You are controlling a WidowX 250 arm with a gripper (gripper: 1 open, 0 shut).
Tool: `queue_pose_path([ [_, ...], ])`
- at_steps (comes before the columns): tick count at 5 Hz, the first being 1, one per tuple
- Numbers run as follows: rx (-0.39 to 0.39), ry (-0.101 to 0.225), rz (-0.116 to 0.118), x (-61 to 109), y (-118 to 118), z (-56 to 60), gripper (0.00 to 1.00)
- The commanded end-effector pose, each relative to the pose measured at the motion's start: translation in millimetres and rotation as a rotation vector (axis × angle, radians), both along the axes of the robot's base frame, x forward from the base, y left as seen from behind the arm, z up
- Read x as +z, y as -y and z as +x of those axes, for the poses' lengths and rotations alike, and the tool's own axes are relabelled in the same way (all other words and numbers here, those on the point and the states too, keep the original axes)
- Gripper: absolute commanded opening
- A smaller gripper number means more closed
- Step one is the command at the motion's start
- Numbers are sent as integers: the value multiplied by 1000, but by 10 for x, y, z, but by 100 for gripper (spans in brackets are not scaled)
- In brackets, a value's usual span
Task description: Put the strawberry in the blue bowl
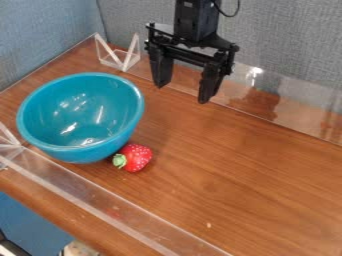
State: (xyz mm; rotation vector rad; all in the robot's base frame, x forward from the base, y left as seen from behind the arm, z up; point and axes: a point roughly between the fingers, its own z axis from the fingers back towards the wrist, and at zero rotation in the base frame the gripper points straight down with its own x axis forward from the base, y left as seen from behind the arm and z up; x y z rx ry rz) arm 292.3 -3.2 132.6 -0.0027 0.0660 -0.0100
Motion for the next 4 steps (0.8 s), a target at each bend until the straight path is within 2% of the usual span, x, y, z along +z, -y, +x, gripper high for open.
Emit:
queue_pose_path([
  [1,-26,-5,11,-65,-76,-88,100],
  [2,-71,-38,38,-227,-185,-255,100],
  [3,-93,-39,60,-371,-307,-350,100],
  [4,-94,-42,81,-472,-391,-384,100],
])
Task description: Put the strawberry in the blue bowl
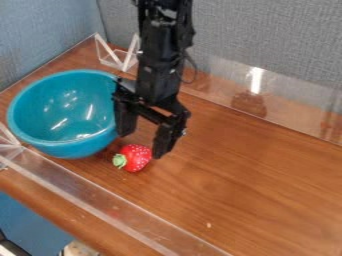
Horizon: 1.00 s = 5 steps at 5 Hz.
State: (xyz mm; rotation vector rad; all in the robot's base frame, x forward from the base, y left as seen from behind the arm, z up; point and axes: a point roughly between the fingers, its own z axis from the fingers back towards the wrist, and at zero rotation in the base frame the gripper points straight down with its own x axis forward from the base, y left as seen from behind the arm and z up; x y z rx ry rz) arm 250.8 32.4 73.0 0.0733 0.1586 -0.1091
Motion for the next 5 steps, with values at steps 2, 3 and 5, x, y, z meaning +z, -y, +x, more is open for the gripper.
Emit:
queue_pose_path([
  [2,-6,45,16,-29,-93,-1,100],
  [3,-9,41,16,-99,-109,-16,100],
  [5,-9,36,13,-226,-138,-26,100],
])
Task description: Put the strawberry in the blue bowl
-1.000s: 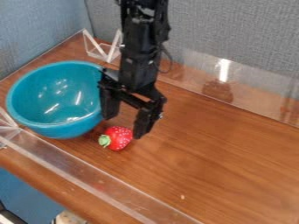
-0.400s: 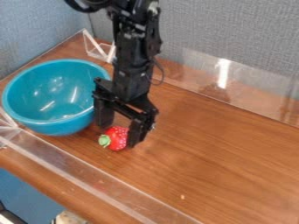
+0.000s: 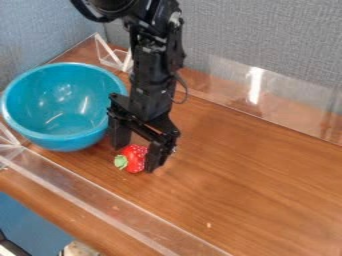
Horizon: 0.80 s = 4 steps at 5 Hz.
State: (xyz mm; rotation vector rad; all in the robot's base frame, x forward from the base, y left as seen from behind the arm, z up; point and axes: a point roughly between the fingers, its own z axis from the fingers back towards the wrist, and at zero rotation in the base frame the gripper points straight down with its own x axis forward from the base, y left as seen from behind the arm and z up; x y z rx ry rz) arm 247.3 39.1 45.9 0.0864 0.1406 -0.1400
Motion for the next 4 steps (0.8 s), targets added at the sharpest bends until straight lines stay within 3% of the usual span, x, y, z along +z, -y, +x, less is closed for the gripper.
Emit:
queue_pose_path([
  [1,26,16,-4,-3,-78,5,100],
  [2,25,23,-9,-17,-74,-4,0],
  [4,4,83,-42,227,17,-16,0],
])
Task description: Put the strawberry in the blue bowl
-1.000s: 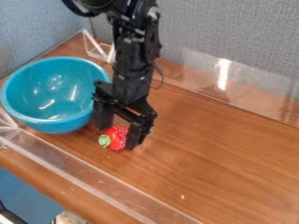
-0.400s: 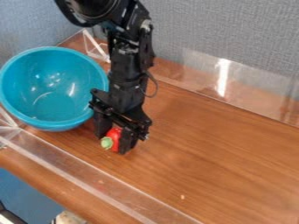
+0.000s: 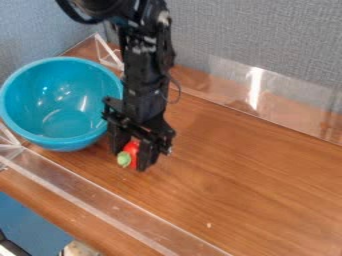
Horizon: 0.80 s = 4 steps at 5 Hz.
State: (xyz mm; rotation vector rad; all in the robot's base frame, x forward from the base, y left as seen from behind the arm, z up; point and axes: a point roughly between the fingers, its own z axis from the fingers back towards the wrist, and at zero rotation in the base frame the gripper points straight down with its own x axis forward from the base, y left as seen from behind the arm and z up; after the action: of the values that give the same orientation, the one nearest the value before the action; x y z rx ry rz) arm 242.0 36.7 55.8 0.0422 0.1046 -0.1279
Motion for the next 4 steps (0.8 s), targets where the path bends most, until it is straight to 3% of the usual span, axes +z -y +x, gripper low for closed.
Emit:
queue_pose_path([
  [1,-16,50,-5,115,36,28,0],
  [4,-30,65,-18,159,119,28,0],
])
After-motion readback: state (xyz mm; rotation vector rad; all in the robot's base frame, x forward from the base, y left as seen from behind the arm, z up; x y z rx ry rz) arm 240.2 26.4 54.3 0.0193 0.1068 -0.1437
